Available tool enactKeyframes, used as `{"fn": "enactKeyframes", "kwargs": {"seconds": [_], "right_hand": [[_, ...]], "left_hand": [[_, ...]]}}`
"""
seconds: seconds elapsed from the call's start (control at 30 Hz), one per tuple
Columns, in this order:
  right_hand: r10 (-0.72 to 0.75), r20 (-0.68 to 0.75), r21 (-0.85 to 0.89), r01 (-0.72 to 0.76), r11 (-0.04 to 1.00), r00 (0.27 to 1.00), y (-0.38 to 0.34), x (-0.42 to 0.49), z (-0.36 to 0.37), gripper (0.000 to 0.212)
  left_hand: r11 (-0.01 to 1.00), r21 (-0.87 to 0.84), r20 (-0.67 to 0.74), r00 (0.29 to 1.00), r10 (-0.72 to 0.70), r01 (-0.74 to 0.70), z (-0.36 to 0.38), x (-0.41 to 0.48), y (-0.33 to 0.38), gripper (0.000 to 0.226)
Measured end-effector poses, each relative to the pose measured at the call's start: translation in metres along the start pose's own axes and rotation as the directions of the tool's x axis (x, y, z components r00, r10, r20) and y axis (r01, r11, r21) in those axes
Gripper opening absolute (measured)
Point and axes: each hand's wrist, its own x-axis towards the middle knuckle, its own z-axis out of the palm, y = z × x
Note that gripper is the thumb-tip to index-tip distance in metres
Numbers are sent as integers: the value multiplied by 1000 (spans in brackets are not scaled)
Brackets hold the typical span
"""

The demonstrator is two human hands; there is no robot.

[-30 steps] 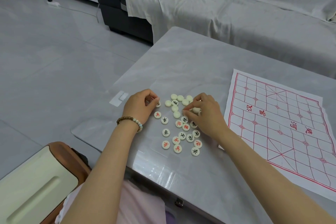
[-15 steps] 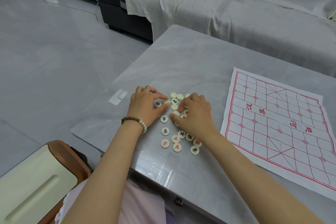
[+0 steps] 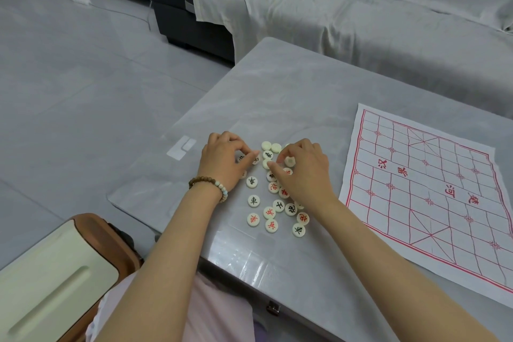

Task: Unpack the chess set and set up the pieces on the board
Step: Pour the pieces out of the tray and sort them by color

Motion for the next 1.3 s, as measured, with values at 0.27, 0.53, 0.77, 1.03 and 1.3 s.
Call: {"fn": "enactKeyframes", "kwargs": {"seconds": [0.27, 0.53, 0.77, 1.03, 1.3], "right_hand": [[-14, 34, -55, 16, 998, 999, -10, 4, 11, 26], [-71, 30, 23, 70, 997, 997, 2, 6, 4, 14], [-93, 24, -1, 93, 996, 995, 20, 24, -7, 26], [-53, 51, 17, 52, 999, 997, 21, 44, -2, 21], [22, 59, 82, -27, 996, 998, 31, 58, -3, 17]], "left_hand": [[996, 54, -61, 995, -73, 76, -4, 0, -2, 20], [1000, -1, -18, 1000, 23, -23, 1, 6, 2, 27], [980, 141, 121, 985, 125, -142, 10, 9, 9, 37], [991, 99, 32, 995, 92, -95, 9, 24, 10, 26], [1000, -23, -34, 999, -5, 4, 12, 36, 6, 19]]}}
